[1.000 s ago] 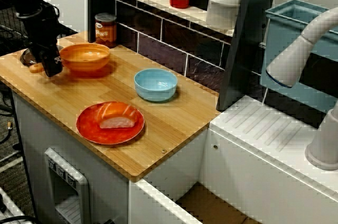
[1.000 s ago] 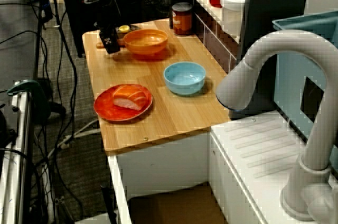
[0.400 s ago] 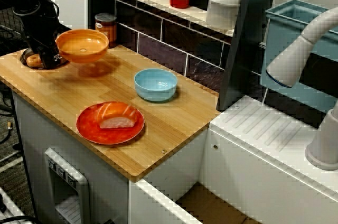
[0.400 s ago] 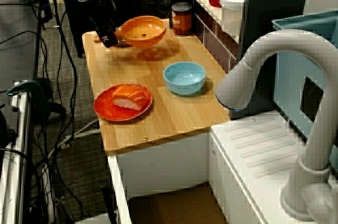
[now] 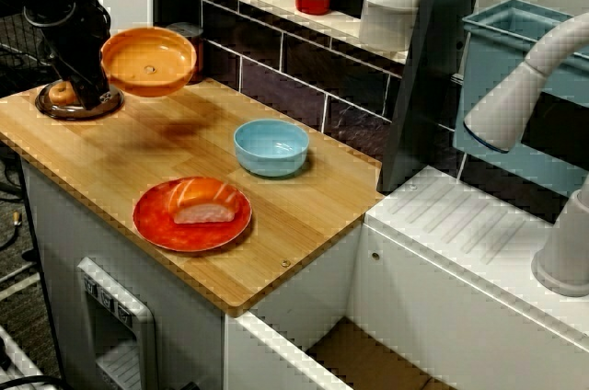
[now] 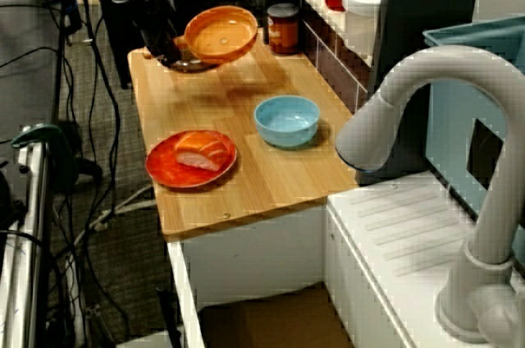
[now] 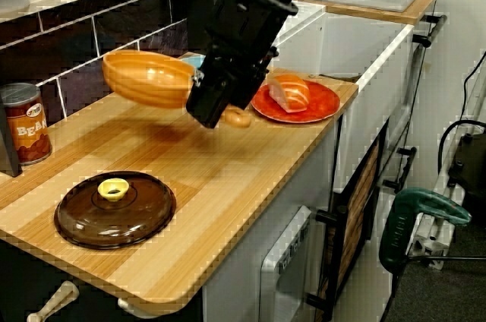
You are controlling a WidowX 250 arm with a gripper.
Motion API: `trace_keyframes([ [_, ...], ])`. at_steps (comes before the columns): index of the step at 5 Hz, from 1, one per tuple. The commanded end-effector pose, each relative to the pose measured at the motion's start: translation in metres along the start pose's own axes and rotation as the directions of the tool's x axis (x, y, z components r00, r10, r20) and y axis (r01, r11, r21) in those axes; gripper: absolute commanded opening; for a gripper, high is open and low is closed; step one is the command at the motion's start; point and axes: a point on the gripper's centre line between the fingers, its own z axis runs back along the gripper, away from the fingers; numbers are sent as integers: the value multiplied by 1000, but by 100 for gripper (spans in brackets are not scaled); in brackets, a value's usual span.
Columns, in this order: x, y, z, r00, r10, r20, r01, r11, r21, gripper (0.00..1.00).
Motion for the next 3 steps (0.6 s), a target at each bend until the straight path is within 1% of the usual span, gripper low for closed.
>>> trace_keyframes([
  [1, 5, -1, 23, 997, -16, 69, 11, 997, 80, 0],
  [2, 6, -3, 27, 996, -35, 82, 28, 996, 82, 0],
  [3, 6, -7, 30, 992, -72, 106, 62, 993, 103, 0],
])
